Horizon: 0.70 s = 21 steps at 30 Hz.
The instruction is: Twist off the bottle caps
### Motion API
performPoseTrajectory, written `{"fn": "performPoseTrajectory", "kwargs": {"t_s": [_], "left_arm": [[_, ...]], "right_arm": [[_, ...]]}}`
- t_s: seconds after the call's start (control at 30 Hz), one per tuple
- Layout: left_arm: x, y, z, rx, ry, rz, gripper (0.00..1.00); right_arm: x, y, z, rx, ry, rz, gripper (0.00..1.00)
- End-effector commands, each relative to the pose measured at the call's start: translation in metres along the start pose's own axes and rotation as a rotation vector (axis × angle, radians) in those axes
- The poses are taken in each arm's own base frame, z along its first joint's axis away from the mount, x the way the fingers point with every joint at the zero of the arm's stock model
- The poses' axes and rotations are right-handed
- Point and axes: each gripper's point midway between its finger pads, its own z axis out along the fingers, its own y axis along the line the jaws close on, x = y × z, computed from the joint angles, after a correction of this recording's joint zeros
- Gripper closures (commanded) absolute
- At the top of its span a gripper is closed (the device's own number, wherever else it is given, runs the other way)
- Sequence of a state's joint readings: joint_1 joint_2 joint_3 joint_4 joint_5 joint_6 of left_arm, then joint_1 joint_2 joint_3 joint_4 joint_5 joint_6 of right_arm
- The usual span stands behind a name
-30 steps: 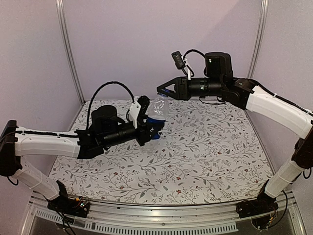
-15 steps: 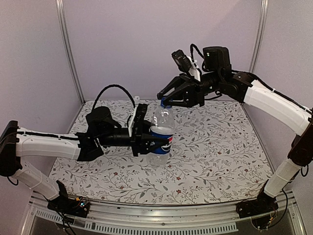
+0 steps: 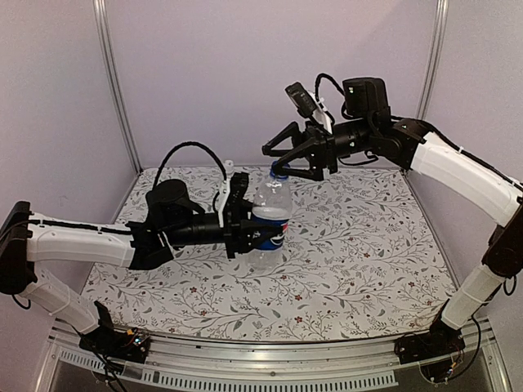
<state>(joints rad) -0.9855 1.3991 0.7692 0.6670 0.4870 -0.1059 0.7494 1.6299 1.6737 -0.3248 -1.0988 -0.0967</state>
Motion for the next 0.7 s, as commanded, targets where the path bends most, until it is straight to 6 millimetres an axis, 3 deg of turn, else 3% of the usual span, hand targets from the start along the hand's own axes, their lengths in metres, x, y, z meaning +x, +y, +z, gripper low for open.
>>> {"fn": "performPoseTrajectory", "kwargs": {"t_s": [0.0,0.1,0.3,0.47,0.67], "left_arm": [[0.000,0.023,-0.003,-0.165,0.023,0.056,0.67],[0.003,0.037,-0.005,-0.242,0.038,0.052,0.67],[0.009,0.058,-0.007,-0.358,0.071,0.025,0.66],[0.014,0.074,-0.009,-0.449,0.103,-0.003,0.66],[0.016,0.078,-0.008,-0.472,0.121,-0.016,0.65]], "right_arm": [[-0.013,-0.024,-0.019,0.234,-0.024,0.049,0.13],[-0.020,-0.034,-0.025,0.318,-0.054,0.098,0.06],[-0.035,-0.052,-0.042,0.488,-0.144,0.190,0.06],[-0.033,-0.073,-0.049,0.685,-0.186,0.266,0.07],[-0.018,-0.086,-0.041,0.746,-0.180,0.322,0.10]]}}
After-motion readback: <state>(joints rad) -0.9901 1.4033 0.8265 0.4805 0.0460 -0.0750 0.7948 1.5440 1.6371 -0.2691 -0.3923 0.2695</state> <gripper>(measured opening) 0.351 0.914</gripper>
